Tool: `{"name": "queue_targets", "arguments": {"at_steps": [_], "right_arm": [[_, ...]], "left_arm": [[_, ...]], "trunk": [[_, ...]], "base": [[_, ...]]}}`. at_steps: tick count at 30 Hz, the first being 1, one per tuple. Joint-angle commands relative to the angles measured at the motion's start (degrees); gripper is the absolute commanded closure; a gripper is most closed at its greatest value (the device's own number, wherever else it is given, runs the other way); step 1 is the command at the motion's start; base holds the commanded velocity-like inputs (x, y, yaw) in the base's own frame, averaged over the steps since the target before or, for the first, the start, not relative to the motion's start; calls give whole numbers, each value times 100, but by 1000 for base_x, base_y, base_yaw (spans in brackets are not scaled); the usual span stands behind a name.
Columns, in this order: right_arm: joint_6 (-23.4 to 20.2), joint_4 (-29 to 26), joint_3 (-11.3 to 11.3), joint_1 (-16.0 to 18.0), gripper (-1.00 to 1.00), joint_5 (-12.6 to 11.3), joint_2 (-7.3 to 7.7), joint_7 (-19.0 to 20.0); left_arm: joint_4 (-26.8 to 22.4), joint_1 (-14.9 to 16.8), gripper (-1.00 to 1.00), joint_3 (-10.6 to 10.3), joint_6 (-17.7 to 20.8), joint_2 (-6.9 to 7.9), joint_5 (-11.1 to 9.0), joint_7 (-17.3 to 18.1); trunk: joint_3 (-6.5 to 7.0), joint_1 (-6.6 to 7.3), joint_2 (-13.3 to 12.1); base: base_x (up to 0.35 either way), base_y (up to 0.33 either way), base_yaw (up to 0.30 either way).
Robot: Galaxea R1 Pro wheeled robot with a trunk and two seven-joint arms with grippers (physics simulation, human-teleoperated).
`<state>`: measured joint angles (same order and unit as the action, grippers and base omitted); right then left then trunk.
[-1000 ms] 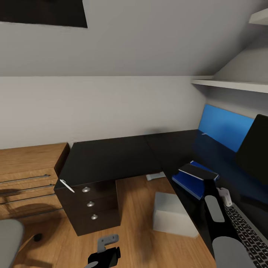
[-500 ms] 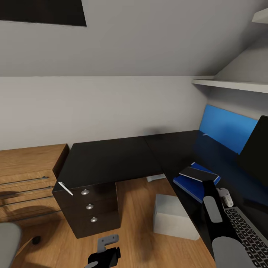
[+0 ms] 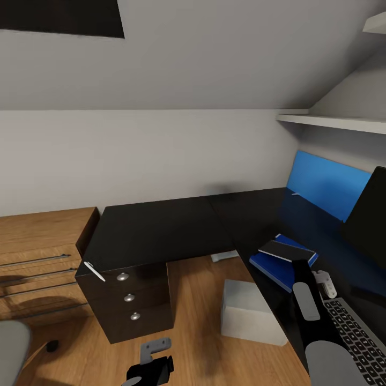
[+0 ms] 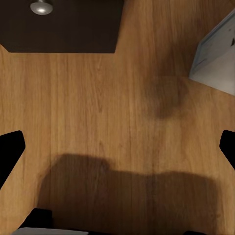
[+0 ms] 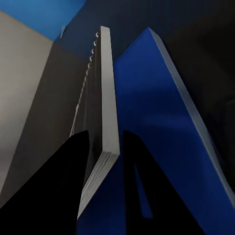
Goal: In the bedroom, organize the workspace by keeping the computer under the desk, ensuring the monitor is on the desk, placing the keyboard on the desk next to the monitor, placing the mouse on the desk next to the keyboard, moving the folder from the swivel chair onto the desk next to the mouse, stacking the notebook on top of the folder with the pen on top of the notebook, and positioning the swivel chair next to the desk.
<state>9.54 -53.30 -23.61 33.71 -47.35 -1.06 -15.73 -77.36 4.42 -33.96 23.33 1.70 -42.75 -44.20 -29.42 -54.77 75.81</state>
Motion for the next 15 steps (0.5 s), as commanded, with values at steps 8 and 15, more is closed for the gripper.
{"name": "queue_targets", "arguments": {"at_steps": [8, 15], "right_arm": [[36, -4, -3, 4, 100, -64, -1, 9], [206, -4, -3, 4, 100, -55, -1, 4]], "left_arm": [[-7, 7, -100, -15, 14, 6, -31, -43], [-7, 7, -100, -15, 13, 7, -31, -44]], "trunk": [[-6, 0, 4], [-6, 0, 4]], "base": [[0, 0, 0], [0, 0, 0]]}}
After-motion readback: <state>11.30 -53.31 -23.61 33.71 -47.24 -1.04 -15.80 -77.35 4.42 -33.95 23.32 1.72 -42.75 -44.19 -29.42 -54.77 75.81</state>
